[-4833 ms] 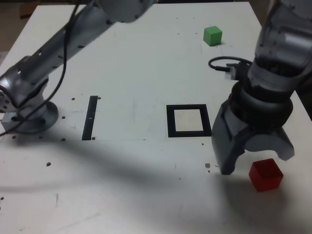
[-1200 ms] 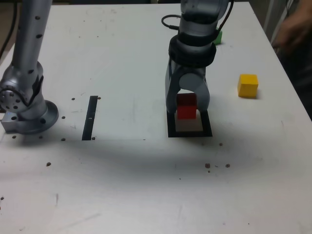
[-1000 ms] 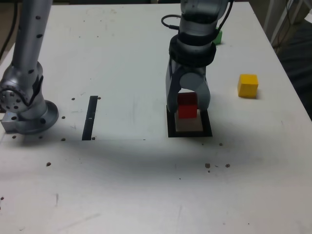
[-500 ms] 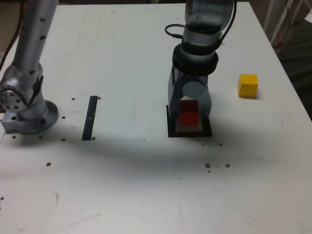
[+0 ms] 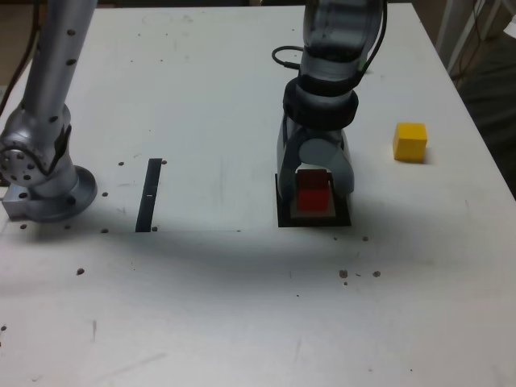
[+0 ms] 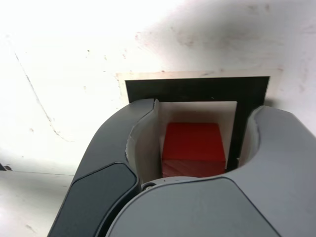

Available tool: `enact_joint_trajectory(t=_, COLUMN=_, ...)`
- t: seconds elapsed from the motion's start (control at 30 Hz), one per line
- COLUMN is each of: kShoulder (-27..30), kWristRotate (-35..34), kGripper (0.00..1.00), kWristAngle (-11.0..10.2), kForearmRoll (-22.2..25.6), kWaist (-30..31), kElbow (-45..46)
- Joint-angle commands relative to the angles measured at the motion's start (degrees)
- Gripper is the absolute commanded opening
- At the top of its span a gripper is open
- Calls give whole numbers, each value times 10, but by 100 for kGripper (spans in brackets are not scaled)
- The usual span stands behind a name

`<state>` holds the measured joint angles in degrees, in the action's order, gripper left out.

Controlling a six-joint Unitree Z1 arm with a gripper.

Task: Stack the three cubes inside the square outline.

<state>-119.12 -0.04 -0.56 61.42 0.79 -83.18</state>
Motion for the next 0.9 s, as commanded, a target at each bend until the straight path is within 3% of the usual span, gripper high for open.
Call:
enact_joint_trajectory(t=0.0, kShoulder=14, kWristRotate=-2, kGripper=99, kWristAngle=-6, kForearmRoll=3, kWaist=-2, kElbow=7)
enact_joint_trajectory(t=0.2, kShoulder=49, kWristRotate=-8, kGripper=99, kWristAngle=-33, kForearmRoll=24, kWaist=-9, kElbow=15)
enact_joint_trajectory(t=0.43, kShoulder=60, kWristRotate=11, kGripper=99, kWristAngle=-66, kForearmRoll=108, kWaist=-25, kElbow=-45)
enact_joint_trajectory(t=0.87, kShoulder=-22, kWristRotate=92, kGripper=99, kWristAngle=-59, kForearmRoll=201, kWaist=-58, kElbow=-249)
